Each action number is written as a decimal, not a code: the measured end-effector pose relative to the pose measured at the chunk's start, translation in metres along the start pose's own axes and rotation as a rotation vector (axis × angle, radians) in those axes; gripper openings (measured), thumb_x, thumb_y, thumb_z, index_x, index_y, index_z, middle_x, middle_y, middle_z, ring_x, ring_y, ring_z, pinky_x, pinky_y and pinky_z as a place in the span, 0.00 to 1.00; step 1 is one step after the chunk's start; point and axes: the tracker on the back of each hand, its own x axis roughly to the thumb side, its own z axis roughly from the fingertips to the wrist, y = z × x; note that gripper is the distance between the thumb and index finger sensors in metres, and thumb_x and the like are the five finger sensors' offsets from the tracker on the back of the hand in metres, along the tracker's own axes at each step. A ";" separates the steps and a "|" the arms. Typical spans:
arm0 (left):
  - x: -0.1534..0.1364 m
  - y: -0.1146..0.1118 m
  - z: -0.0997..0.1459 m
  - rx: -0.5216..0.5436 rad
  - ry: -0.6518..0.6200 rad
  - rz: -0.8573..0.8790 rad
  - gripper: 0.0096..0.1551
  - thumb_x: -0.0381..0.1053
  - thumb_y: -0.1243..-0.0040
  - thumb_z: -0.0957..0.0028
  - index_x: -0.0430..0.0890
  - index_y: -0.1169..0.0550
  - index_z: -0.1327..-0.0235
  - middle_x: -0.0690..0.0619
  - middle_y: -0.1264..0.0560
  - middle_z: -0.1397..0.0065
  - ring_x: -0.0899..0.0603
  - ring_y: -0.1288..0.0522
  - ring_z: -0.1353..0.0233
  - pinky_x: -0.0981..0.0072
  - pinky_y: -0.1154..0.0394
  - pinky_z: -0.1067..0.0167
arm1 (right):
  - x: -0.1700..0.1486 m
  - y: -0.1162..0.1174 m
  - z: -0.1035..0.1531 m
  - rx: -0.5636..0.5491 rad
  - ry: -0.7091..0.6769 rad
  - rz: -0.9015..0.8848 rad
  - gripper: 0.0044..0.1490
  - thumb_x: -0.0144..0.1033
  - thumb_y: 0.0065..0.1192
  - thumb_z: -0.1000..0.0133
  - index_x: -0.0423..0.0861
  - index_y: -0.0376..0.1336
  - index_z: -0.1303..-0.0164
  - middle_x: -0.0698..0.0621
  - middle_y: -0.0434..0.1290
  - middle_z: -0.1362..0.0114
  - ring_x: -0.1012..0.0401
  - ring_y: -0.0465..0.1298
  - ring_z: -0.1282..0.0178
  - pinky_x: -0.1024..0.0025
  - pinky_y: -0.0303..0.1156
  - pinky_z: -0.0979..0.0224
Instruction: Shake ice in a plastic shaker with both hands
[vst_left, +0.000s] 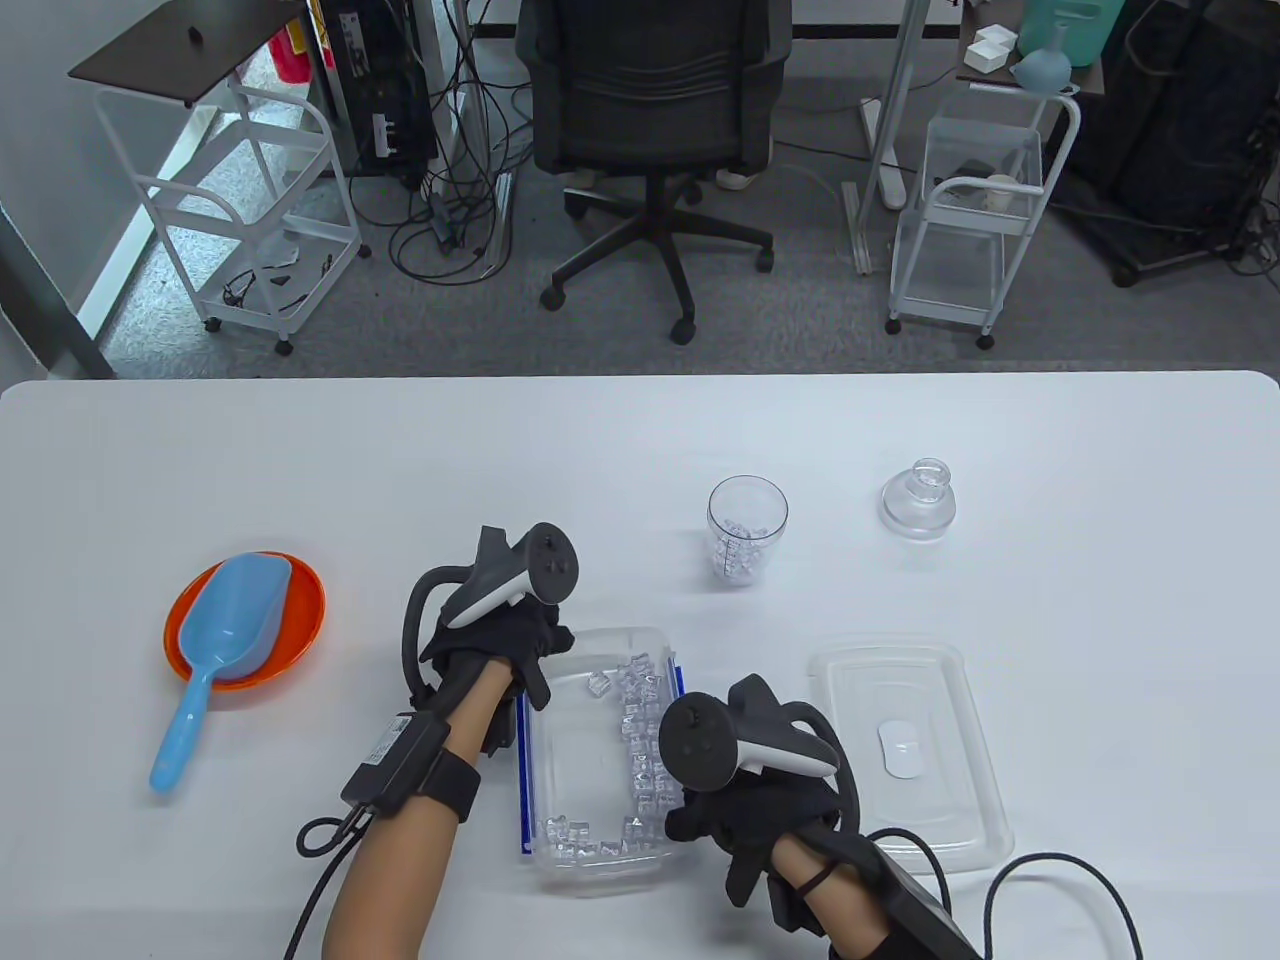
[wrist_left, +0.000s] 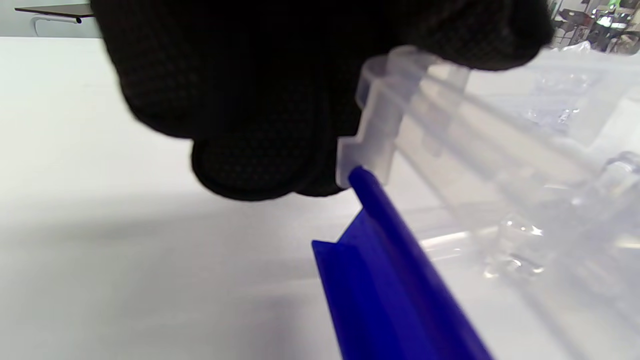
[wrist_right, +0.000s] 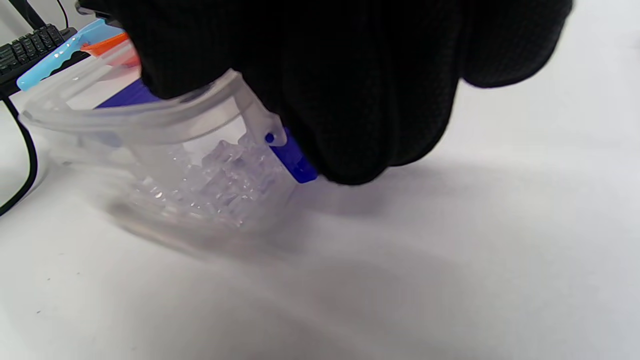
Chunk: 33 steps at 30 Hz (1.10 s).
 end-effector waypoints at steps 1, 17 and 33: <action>0.001 0.000 -0.001 0.000 0.001 -0.004 0.31 0.58 0.45 0.55 0.46 0.17 0.44 0.48 0.13 0.48 0.44 0.14 0.53 0.63 0.18 0.56 | 0.000 0.000 0.000 0.000 -0.002 -0.002 0.29 0.42 0.63 0.47 0.27 0.74 0.63 0.39 0.86 0.64 0.43 0.84 0.50 0.34 0.73 0.42; 0.007 0.002 -0.003 0.007 -0.003 -0.018 0.31 0.58 0.45 0.56 0.46 0.17 0.44 0.48 0.13 0.47 0.44 0.14 0.52 0.63 0.18 0.55 | 0.003 0.003 -0.002 0.013 -0.034 -0.053 0.29 0.44 0.63 0.47 0.27 0.74 0.66 0.41 0.86 0.67 0.45 0.85 0.52 0.36 0.74 0.44; 0.007 0.001 0.016 0.094 -0.009 -0.035 0.35 0.61 0.47 0.49 0.43 0.22 0.34 0.43 0.16 0.42 0.43 0.14 0.50 0.63 0.18 0.56 | -0.006 -0.001 0.005 0.007 -0.021 -0.079 0.32 0.47 0.59 0.44 0.30 0.75 0.56 0.39 0.86 0.61 0.43 0.83 0.49 0.36 0.73 0.43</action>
